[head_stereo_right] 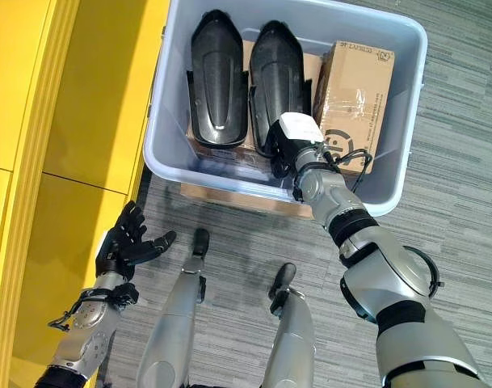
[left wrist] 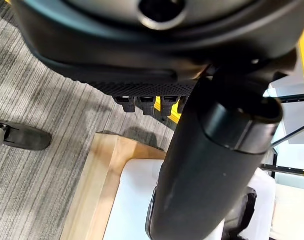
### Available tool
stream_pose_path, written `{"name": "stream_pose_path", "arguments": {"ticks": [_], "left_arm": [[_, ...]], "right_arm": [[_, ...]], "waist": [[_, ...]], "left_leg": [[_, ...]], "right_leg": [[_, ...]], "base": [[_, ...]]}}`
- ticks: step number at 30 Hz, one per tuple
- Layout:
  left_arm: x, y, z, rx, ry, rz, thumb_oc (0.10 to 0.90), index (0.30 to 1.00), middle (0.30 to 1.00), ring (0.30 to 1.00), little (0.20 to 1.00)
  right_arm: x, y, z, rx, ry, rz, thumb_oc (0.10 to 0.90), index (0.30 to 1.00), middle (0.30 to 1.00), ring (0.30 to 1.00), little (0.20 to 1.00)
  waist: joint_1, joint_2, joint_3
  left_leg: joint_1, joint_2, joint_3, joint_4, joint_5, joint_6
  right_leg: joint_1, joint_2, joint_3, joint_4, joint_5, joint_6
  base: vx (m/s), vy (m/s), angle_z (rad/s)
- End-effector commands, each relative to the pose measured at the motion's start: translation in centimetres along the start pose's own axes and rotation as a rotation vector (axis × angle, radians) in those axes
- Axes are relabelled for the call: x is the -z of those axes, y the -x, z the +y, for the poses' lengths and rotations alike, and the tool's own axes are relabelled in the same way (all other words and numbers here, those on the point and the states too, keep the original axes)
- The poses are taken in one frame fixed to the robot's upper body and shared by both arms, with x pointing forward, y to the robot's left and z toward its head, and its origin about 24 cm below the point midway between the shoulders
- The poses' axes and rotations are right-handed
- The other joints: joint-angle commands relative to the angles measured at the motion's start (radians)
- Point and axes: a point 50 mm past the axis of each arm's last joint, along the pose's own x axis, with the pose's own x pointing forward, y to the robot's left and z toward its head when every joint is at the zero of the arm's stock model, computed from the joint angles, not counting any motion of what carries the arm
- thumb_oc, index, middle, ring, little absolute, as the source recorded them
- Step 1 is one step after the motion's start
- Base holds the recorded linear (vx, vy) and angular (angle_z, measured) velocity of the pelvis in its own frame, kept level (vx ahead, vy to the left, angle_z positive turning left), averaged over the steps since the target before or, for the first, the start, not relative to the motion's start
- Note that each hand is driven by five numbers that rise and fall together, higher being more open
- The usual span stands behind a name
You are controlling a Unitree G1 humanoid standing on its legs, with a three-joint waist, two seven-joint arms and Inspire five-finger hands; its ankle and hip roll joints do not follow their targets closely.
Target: Move parts from the plastic box to the shelf.
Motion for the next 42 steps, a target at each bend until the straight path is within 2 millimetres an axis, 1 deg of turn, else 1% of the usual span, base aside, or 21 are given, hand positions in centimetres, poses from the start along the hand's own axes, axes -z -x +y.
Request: {"name": "stream_pose_path", "arguments": {"ticks": [1, 5, 6, 10, 11, 12, 19, 20, 21, 24, 26, 27, 31, 35, 38, 40, 42], "left_arm": [[-3.0, -0.2, -0.7, 0.03, 0.017, -0.176, 0.9, 1.0, 1.0, 1.0, 1.0], [-3.1, -0.3, -0.6, 0.035, 0.016, -0.176, 0.9, 1.0, 1.0, 1.0, 1.0], [-3.0, -0.3, -0.5, 0.042, 0.011, -0.171, 0.9, 1.0, 1.0, 1.0, 1.0], [-3.1, -0.3, -0.3, 0.051, 0.0, -0.165, 0.9, 1.0, 1.0, 1.0, 1.0], [-3.1, -0.3, -0.3, 0.052, 0.0, -0.165, 0.9, 1.0, 1.0, 1.0, 1.0], [-3.0, -0.3, -0.1, 0.054, -0.008, -0.159, 0.9, 1.0, 1.0, 1.0, 1.0], [-2.5, 0.3, 0.7, 0.065, -0.02, -0.127, 0.9, 1.0, 1.0, 1.0, 1.0], [-2.5, 0.4, 0.9, 0.072, -0.028, -0.119, 0.9, 1.0, 1.0, 1.0, 1.0], [-2.3, 0.5, 1.0, 0.077, -0.03, -0.112, 0.9, 1.0, 1.0, 1.0, 1.0], [-2.2, 0.7, 1.2, 0.089, -0.039, -0.099, 0.9, 1.0, 1.0, 1.0, 1.0], [-1.8, 0.9, 1.3, 0.093, -0.041, -0.083, 0.9, 1.0, 1.0, 1.0, 1.0], [-1.8, 1.0, 1.5, 0.092, -0.048, -0.079, 0.9, 1.0, 1.0, 1.0, 1.0], [-1.4, 1.3, 1.8, 0.089, -0.051, -0.058, 0.9, 1.0, 1.0, 1.0, 1.0], [-0.9, 1.7, 2.1, 0.083, -0.049, -0.035, 0.9, 1.0, 1.0, 1.0, 1.0], [-0.8, 1.8, 2.2, 0.08, -0.049, -0.028, 0.9, 1.0, 1.0, 1.0, 1.0], [-0.4, 2.0, 2.3, 0.08, -0.045, -0.01, 0.9, 1.0, 1.0, 1.0, 1.0], [-0.4, 2.1, 2.3, 0.084, -0.048, -0.009, 0.9, 1.0, 1.0, 1.0, 1.0]], "right_arm": [[0.6, 0.5, 0.6, -0.036, 0.015, -0.006, 0.4, 0.3, 0.3, 0.3, 0.3], [-0.4, 0.6, -0.6, -0.004, -0.014, -0.063, 0.4, 0.3, 0.3, 0.3, 0.3], [-0.7, 0.7, -0.9, 0.006, -0.026, -0.087, 0.4, 0.3, 0.3, 0.3, 0.3], [-1.2, 1.2, -1.4, 0.018, -0.055, -0.136, 0.4, 0.3, 0.3, 0.3, 0.3], [-1.1, 1.2, -1.4, 0.018, -0.055, -0.136, 0.4, 0.3, 0.3, 0.3, 0.3], [-1.3, 1.4, -1.6, 0.02, -0.064, -0.155, 0.4, 0.3, 0.3, 0.3, 0.3], [-1.3, 2.2, -2.9, 0.043, -0.085, -0.209, 0.4, 0.3, 0.3, 0.3, 0.3], [-1.5, 2.5, -3.7, 0.06, -0.088, -0.235, 0.4, 0.3, 0.3, 0.3, 0.3], [-1.5, 2.7, -4.1, 0.065, -0.087, -0.248, 0.4, 0.3, 0.3, 0.3, 0.3], [-2.0, 3.2, -5.0, 0.083, -0.079, -0.293, 0.4, 0.3, 0.3, 0.3, 0.3], [-2.0, 3.5, -5.2, 0.08, -0.074, -0.309, 0.4, 0.3, 0.3, 0.3, 0.3], [-2.3, 3.7, -5.7, 0.084, -0.06, -0.329, 0.4, 0.3, 0.3, 0.3, 0.3], [-2.6, 4.3, -6.2, 0.074, -0.046, -0.37, 0.4, 0.3, 0.3, 0.3, 0.3], [-2.4, 4.6, -6.2, 0.058, -0.039, -0.375, 0.4, 0.3, 0.3, 0.3, 0.3], [-2.5, 4.8, -6.4, 0.053, -0.027, -0.384, 0.4, 0.3, 0.3, 0.3, 0.3], [-2.4, 4.8, -6.3, 0.034, -0.028, -0.384, 0.4, 0.3, 0.3, 0.3, 0.3], [-2.5, 4.7, -6.3, 0.027, -0.02, -0.383, 0.4, 0.3, 0.3, 0.3, 0.3]], "waist": [[0.005, 0.034, -0.002], [0.004, 0.023, -0.002], [0.004, 0.017, -0.002], [0.002, 0.001, -0.01], [0.003, 0.002, -0.011], [0.002, -0.005, -0.03], [-0.01, -0.031, -0.109], [-0.017, -0.037, -0.131], [-0.021, -0.04, -0.144], [-0.03, -0.046, -0.177], [-0.033, -0.05, -0.198], [-0.037, -0.053, -0.207], [-0.047, -0.061, -0.245], [-0.052, -0.061, -0.276], [-0.053, -0.063, -0.289], [-0.054, -0.062, -0.314], [-0.053, -0.061, -0.322]], "left_leg": [[0.027, 0.044, 0.024, 0.056, -0.093, 0.004], [0.085, 0.05, 0.028, 0.016, -0.078, 0.001], [0.122, 0.054, 0.031, -0.008, -0.07, 0.0], [0.193, 0.062, 0.038, -0.05, -0.057, -0.004], [0.192, 0.063, 0.038, -0.055, -0.051, -0.003], [0.22, 0.066, 0.04, -0.079, -0.044, -0.005], [0.3, 0.085, 0.057, -0.142, -0.025, -0.01], [0.323, 0.088, 0.062, -0.161, -0.019, -0.013], [0.335, 0.091, 0.065, -0.17, -0.017, -0.014], [0.361, 0.095, 0.075, -0.191, -0.01, -0.017], [0.381, 0.095, 0.082, -0.21, -0.003, -0.02], [0.387, 0.098, 0.083, -0.215, -0.002, -0.02], [0.414, 0.103, 0.092, -0.227, -0.001, -0.021], [0.437, 0.106, 0.098, -0.23, -0.005, -0.024], [0.448, 0.109, 0.099, -0.226, -0.01, -0.024], [0.472, 0.112, 0.101, -0.224, -0.016, -0.026], [0.479, 0.114, 0.102, -0.225, -0.015, -0.027]], "right_leg": [[0.179, 0.009, 0.023, -0.057, -0.011, 0.035], [0.226, 0.016, 0.021, -0.101, 0.007, 0.037], [0.259, 0.018, 0.018, -0.128, 0.014, 0.04], [0.328, 0.021, 0.012, -0.184, 0.029, 0.046], [0.327, 0.023, 0.011, -0.188, 0.034, 0.045], [0.35, 0.026, 0.007, -0.218, 0.044, 0.048], [0.427, 0.033, 0.003, -0.311, 0.075, 0.056], [0.452, 0.034, 0.002, -0.342, 0.087, 0.059], [0.464, 0.035, 0.003, -0.356, 0.091, 0.06], [0.489, 0.039, 0.006, -0.388, 0.102, 0.063], [0.509, 0.04, 0.007, -0.409, 0.108, 0.064], [0.512, 0.042, 0.008, -0.413, 0.11, 0.065], [0.533, 0.043, 0.016, -0.43, 0.117, 0.067], [0.554, 0.045, 0.019, -0.436, 0.116, 0.069], [0.564, 0.046, 0.021, -0.432, 0.11, 0.068], [0.584, 0.049, 0.023, -0.425, 0.097, 0.067], [0.591, 0.049, 0.021, -0.424, 0.094, 0.066]], "base": [[-0.01, 0.001, -0.03], [-0.01, -0.001, -0.02], [0.0, -0.006, -0.07], [0.01, -0.005, -0.08], [0.02, -0.003, -0.16], [0.02, -0.005, -0.17], [0.04, -0.005, -0.13], [0.04, -0.018, -0.09], [0.06, -0.016, -0.04], [0.03, -0.007, -0.06], [0.03, -0.009, -0.1], [0.03, -0.012, -0.09], [0.02, -0.008, -0.01], [0.03, -0.014, -0.03], [0.02, -0.015, -0.09], [0.03, -0.032, -0.09], [0.02, -0.016, -0.03]]}}
